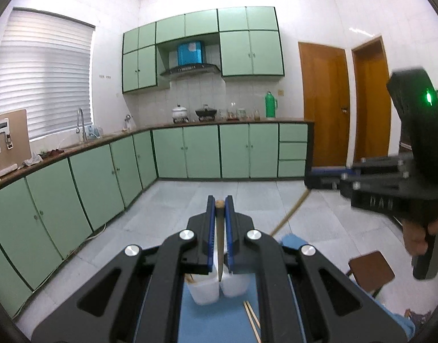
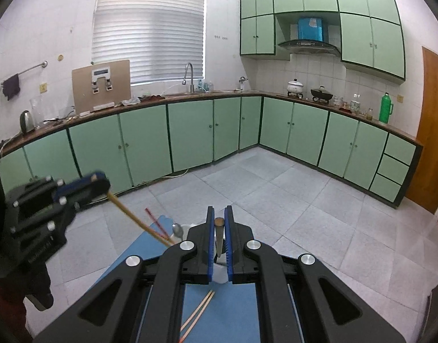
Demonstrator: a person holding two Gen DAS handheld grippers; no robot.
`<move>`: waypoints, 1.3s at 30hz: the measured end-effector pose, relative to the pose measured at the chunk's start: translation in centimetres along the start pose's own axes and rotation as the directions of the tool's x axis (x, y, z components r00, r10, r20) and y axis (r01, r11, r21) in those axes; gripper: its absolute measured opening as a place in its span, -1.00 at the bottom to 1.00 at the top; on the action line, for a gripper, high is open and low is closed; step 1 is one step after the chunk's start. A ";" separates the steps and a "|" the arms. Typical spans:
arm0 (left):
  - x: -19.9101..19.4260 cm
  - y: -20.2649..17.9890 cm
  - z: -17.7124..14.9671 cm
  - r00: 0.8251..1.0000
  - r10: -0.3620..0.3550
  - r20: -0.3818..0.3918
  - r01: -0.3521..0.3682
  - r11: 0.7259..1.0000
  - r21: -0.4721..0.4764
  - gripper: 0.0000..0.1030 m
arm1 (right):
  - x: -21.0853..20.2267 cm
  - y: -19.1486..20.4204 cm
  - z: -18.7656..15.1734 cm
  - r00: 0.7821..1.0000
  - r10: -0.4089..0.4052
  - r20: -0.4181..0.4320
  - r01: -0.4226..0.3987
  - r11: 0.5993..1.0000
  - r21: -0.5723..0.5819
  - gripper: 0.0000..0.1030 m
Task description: Organize utensils
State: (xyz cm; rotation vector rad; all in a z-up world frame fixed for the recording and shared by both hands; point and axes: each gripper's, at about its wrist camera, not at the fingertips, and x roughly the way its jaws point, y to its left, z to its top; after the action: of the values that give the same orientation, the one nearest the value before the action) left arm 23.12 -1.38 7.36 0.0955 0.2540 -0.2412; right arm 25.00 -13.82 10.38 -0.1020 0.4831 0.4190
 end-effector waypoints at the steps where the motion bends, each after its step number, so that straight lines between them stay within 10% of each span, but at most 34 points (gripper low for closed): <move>1: 0.5 0.1 0.3 1.000 0.003 0.005 -0.003 1.000 0.000 -0.89 | 0.5 0.0 0.2 1.000 -0.003 -0.004 0.003 1.000 -0.001 -0.87; 20: 12.7 3.4 -4.4 0.984 0.013 -0.179 -0.031 0.995 -0.100 -0.86 | 10.9 -2.1 -1.8 0.986 -0.018 -0.167 0.025 0.999 0.039 -0.83; 39: 1.6 2.3 -10.1 0.986 0.020 -0.167 -0.042 0.991 -0.130 0.40 | 0.7 -1.9 -12.1 0.973 -0.231 0.004 0.230 0.971 0.061 0.76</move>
State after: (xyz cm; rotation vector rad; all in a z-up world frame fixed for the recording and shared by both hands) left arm 22.82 1.70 -2.69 -0.0131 0.4325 -0.1848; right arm 21.15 -17.59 -0.65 -0.0966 0.4664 0.1771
